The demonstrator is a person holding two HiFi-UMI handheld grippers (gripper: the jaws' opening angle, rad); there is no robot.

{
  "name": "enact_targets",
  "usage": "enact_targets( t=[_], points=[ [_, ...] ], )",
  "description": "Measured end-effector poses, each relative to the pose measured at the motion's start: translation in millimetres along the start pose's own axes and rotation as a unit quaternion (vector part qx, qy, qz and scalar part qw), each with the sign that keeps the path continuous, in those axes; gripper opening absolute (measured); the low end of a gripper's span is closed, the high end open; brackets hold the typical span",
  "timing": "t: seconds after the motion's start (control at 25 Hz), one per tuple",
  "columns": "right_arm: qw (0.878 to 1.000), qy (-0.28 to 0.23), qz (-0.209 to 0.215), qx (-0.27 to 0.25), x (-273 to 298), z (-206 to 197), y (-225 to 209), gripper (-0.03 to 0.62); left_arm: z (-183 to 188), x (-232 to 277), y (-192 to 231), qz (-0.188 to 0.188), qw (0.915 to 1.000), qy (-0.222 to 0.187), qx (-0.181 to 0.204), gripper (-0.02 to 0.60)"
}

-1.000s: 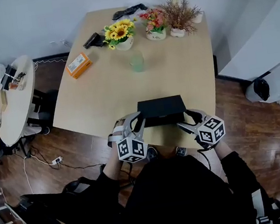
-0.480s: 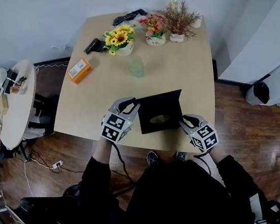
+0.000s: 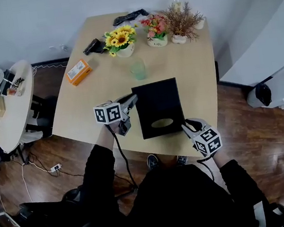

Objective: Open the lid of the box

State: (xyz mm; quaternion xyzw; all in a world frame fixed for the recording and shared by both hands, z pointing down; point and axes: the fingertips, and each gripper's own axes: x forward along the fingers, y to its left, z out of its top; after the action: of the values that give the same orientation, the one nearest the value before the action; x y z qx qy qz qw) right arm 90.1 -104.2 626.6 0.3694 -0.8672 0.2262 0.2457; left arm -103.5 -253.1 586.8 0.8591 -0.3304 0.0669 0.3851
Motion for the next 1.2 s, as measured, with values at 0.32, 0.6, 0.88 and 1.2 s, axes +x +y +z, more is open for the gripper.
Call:
enact_targets(
  t=[0.32,0.6,0.88,1.2],
  points=[
    [1.000,0.001,-0.005,0.010,0,0,0,0.097,-8,4,16,0.014,0.9978,-0.017,-0.063,0.057],
    [1.000,-0.002,-0.007,0.018,1,-1,-2,0.098,-10,-36,25,0.089,0.9940,-0.054,-0.034,0.112],
    [0.998,-0.041,-0.037,0.027,-14,22,-11,0.100,-29,-67,-49,0.132,0.9849,-0.045,0.103,0.115],
    [0.991,-0.125,-0.038,0.018,-58,83,2,0.077,-42,-98,-131,0.155,0.9630,-0.059,0.212,0.114]
  ],
)
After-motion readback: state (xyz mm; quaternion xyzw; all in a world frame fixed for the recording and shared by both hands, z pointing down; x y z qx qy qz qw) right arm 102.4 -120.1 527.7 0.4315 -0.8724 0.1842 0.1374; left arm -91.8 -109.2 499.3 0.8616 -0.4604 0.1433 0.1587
